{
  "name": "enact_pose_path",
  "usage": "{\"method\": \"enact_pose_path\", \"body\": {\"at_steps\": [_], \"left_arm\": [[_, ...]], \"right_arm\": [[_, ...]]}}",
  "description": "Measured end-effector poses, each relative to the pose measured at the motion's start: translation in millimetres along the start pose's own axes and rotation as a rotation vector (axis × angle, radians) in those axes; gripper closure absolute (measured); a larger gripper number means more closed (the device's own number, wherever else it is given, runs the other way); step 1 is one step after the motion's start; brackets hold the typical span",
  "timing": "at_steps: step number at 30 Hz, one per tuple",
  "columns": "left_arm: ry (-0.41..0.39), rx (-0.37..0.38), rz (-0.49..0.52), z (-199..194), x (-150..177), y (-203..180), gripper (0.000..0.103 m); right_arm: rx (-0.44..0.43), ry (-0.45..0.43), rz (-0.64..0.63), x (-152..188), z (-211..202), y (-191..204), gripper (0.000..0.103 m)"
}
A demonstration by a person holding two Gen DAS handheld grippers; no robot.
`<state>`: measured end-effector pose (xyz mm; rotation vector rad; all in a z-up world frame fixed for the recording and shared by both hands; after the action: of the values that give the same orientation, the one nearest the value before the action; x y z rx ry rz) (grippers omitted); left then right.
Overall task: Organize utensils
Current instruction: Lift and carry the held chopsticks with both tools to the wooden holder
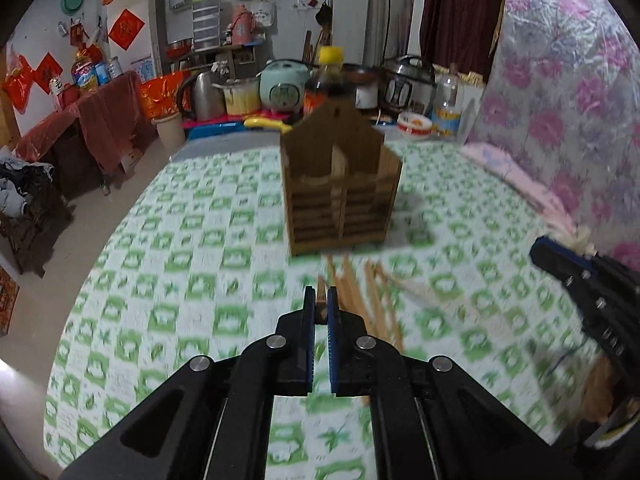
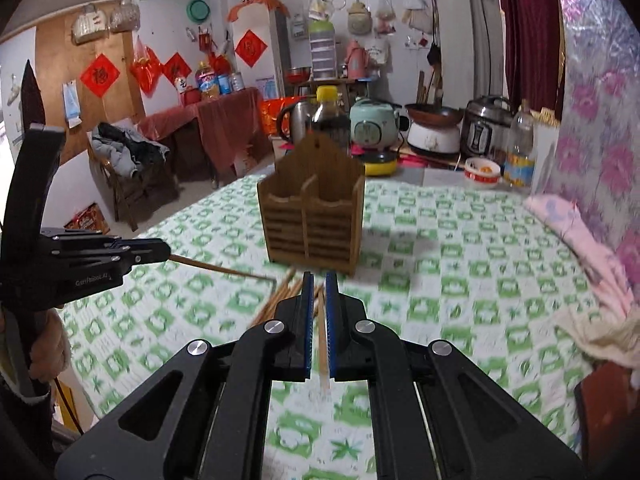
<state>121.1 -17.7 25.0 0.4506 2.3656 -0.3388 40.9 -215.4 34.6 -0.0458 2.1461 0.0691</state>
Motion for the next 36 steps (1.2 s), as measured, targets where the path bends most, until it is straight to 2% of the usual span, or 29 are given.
{"method": "enact_pose_path", "body": {"at_steps": [5, 7, 8, 10, 11, 13, 15, 17, 21, 25, 26, 27, 28, 31, 36], "left_arm": [[-0.039, 0.007, -0.002, -7.8, -51.2, -5.2, 0.097], [-0.061, 0.007, -0.001, -12.2, -71.4, -7.2, 0.097], [-0.070, 0.005, 0.000, -13.9, -78.1, -8.2, 0.097], [-0.082, 0.005, -0.001, -15.4, -89.0, -10.1, 0.097], [-0.081, 0.009, 0.001, -15.1, -90.6, -10.9, 0.097], [-0.084, 0.012, 0.007, -14.2, -90.4, -12.7, 0.097], [-0.090, 0.014, 0.011, -14.6, -89.2, -13.2, 0.097], [-0.093, 0.014, 0.010, -14.9, -88.1, -11.6, 0.097], [-0.100, 0.007, 0.009, -17.1, -89.0, -10.4, 0.097], [-0.109, 0.003, 0.016, -19.7, -88.2, -14.8, 0.097], [-0.109, 0.004, 0.016, -19.5, -88.4, -15.5, 0.097], [-0.109, 0.005, 0.017, -19.7, -88.3, -16.8, 0.097], [-0.110, 0.003, 0.017, -19.9, -88.4, -17.3, 0.097], [-0.113, 0.001, 0.020, -22.1, -89.8, -18.0, 0.097], [-0.137, -0.008, 0.024, -31.3, -100.9, -20.3, 0.097]], "right_arm": [[0.034, -0.021, -0.031, -42.1, 11.2, 6.2, 0.100], [0.038, -0.024, -0.034, -46.8, 13.3, 6.6, 0.101], [0.032, -0.012, -0.048, -56.7, 21.4, 8.2, 0.101], [-0.024, 0.060, -0.071, -53.0, 33.3, 12.2, 0.095], [-0.024, 0.060, -0.071, -53.0, 33.3, 12.2, 0.095], [-0.034, 0.126, -0.072, -34.7, 44.9, 11.5, 0.075], [-0.036, 0.195, -0.110, -0.3, 53.8, 13.6, 0.063], [-0.032, 0.301, -0.129, 54.4, 58.7, 10.5, 0.062], [-0.004, 0.386, -0.112, 102.5, 55.9, -2.7, 0.062], [0.013, 0.439, -0.108, 131.2, 61.5, -9.2, 0.064], [0.003, 0.429, -0.098, 131.7, 61.1, -10.5, 0.065], [-0.015, 0.429, -0.090, 131.4, 59.2, -11.0, 0.075], [-0.015, 0.433, -0.083, 130.5, 59.2, -11.4, 0.097], [-0.020, 0.401, -0.069, 122.5, 50.7, -12.3, 0.096], [0.005, 0.248, -0.083, 67.9, 20.6, -13.6, 0.096]]}}
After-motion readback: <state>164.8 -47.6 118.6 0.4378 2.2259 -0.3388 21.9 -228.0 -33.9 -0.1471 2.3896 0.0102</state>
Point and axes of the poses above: each gripper's, at about its wrist camera, not at the fingertips, and z roughly the way its jaws point, y to its left, x to its underside, the point moved 4 cm from there along z, roughly the way its jaws point, and after that the axes turned 6 degrees about x, right-handed, at the moved point
